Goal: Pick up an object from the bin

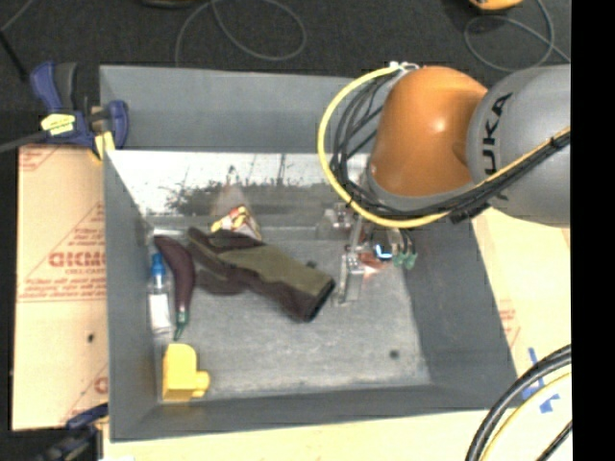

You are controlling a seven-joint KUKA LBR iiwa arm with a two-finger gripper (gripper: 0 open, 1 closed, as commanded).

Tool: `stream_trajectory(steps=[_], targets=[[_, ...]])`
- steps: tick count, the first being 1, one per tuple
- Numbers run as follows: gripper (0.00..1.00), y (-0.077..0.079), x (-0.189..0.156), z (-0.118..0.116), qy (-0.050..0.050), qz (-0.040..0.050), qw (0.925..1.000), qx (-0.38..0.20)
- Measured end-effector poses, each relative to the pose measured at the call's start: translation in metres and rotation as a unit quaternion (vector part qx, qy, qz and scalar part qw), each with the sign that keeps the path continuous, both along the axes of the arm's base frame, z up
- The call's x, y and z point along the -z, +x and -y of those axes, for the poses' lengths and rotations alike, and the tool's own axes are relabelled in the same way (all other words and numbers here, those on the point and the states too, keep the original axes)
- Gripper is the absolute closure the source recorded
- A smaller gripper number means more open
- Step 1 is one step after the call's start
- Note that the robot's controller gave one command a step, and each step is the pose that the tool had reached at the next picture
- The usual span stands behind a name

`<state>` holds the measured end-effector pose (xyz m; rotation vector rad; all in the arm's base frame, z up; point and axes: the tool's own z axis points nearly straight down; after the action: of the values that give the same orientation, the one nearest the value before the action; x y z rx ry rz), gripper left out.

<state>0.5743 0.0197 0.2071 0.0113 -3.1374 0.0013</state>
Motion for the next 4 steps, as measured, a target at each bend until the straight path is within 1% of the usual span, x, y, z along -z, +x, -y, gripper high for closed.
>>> stream_trajectory(steps=[1, 2, 3, 4], targets=[[0.0, 0.001, -0.005, 0.0, 0.0, 0.0036, 1.0, 0.0], [0.0, 0.003, 0.005, 0.006, 0.001, 0.0061, 0.9999, 0.015], [0.0, 0.011, 0.044, 0.022, 0.0, 0.0056, 0.9993, 0.036], [0.0, 0.015, 0.085, 0.032, 0.0, 0.0078, 1.0, 0.003]])
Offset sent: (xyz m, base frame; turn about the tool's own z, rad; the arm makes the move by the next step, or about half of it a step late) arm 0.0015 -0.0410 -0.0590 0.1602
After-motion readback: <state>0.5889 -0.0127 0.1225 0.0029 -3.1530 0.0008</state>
